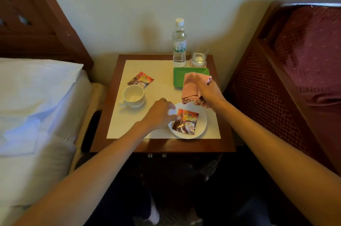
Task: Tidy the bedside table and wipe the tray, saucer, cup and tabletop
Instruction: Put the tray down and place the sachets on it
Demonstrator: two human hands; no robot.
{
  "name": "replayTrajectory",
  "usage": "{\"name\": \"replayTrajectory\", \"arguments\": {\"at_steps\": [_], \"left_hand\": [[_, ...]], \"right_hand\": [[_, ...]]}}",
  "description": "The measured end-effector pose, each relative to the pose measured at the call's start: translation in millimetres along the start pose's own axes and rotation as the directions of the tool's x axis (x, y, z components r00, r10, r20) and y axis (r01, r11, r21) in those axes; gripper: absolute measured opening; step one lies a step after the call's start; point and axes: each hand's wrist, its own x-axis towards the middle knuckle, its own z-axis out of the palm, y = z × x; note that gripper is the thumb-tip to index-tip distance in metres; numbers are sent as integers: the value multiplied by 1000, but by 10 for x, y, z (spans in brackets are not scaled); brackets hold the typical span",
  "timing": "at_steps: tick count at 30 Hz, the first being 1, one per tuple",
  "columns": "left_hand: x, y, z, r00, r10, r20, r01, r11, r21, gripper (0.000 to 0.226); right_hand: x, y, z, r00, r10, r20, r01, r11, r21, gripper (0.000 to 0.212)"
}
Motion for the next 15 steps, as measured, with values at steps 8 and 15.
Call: {"name": "replayTrajectory", "arguments": {"at_steps": [8,15], "left_hand": [[-24,165,151,999,40,-28,-32,973,228,61],[-165,-176,-285,966,-167,-199,136,977,-162,34]], "right_hand": [[-179,107,-123,997,58,-56,-69,973,-218,55],[-231,4,308,997,62,47,-54,987,-150,51]]}}
